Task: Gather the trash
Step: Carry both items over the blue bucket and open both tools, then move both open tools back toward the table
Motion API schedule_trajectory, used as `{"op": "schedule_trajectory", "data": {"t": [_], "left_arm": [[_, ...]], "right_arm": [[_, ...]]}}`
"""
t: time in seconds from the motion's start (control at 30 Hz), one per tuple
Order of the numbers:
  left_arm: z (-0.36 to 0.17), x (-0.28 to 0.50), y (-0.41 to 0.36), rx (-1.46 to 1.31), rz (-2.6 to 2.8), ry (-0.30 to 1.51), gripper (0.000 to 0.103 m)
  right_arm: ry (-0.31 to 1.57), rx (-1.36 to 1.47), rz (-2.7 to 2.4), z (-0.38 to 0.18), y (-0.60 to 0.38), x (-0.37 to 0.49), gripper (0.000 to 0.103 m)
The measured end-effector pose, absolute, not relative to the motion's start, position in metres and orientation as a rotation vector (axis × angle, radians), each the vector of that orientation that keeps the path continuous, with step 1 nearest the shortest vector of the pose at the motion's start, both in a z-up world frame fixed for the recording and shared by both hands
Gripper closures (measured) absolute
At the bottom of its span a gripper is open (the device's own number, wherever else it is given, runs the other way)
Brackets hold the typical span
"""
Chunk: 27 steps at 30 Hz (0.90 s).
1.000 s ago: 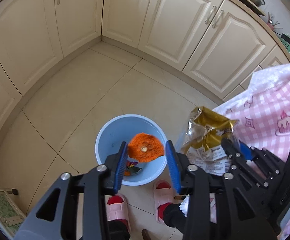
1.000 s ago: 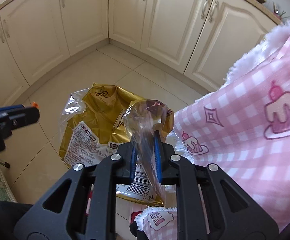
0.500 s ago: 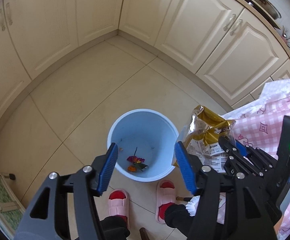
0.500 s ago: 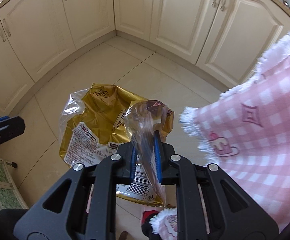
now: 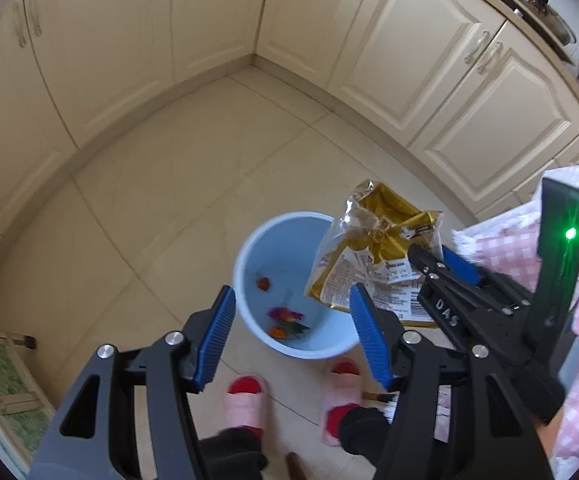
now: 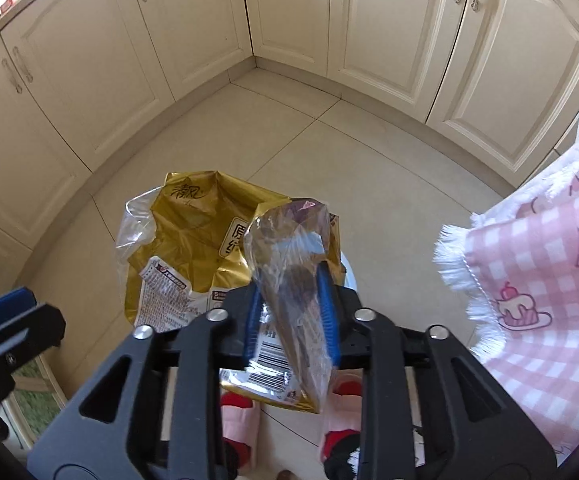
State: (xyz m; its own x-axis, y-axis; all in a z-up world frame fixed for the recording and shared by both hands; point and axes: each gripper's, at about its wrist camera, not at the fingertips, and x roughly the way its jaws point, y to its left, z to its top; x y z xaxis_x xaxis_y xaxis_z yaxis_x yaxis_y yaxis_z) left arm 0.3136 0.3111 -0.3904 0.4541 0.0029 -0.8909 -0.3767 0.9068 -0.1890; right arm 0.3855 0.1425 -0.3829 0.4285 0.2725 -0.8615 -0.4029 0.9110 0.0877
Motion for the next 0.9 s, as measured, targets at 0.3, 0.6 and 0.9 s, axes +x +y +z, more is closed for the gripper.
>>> {"op": "schedule_trajectory", "data": {"t": [0.3,0.6,0.9], "left_arm": [[-0.383,0.306,0.314,-0.388,0.236,1.071,0.045],[-0.343,0.29,0.306,-0.376,0.222,1.004,0.044],[-0.239,0.255,0.26,-0.319,0.154,0.796,0.041]], "right_arm": [[1.032,-0.1,0.431,-0.373,0.14,0.379,0.045],[0.892,-0.128,0.442,-0.306,0.127,0.343,0.045],[0.628,-0.112,0.39,-0.191,0.072,0.283,0.045]]}}
